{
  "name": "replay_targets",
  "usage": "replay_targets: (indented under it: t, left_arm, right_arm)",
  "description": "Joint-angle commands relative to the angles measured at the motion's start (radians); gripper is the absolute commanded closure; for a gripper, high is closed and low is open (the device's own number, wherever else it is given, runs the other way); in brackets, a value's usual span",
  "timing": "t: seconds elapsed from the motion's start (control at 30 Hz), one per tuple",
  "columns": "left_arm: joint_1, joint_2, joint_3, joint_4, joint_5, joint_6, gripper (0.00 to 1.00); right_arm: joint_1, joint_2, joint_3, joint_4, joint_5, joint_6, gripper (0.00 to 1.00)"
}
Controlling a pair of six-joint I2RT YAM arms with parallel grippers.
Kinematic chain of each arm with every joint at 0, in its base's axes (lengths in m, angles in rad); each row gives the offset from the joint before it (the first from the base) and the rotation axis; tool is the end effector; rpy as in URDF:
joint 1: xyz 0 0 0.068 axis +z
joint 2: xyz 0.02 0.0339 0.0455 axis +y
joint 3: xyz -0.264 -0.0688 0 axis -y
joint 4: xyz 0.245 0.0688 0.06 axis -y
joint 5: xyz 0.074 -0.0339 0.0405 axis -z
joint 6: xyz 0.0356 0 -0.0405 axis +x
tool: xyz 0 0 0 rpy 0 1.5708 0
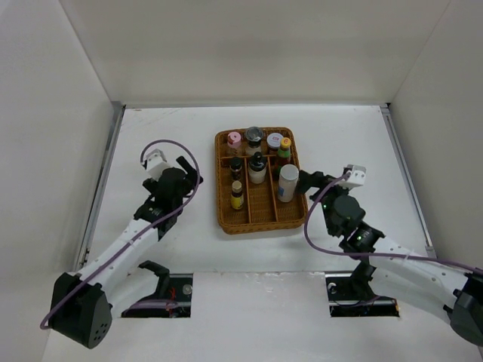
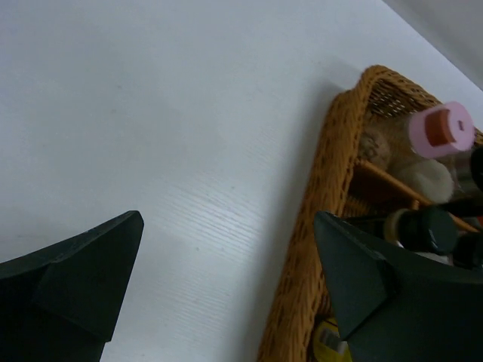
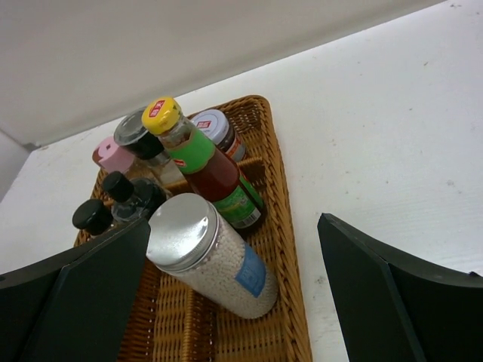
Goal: Organize the condiment bottles
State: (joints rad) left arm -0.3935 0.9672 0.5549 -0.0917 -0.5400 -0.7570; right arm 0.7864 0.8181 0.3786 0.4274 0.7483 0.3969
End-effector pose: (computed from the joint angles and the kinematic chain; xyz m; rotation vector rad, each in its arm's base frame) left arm 0.2012 -0.0637 0.2372 -0.6748 1.8851 -0.1759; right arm 0.1491 0.1151 0.2550 0.2772 1.5651 0.3336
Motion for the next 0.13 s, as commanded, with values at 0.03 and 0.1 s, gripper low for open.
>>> replay_targets:
  t: [0.03, 0.1]
  left_arm:
    - [-0.054, -0.033, 0.072, -0.020, 0.043, -0.025, 0.00]
    - [-0.063, -0.021, 0.103, -0.040, 0.029, -0.018, 0.00]
  right_arm:
    - [-0.008, -0.007, 0.011, 0.021, 0.010, 0.022, 0.00]
    - [-0.008, -0.004, 0.011, 0.020, 0.008, 0.022, 0.00]
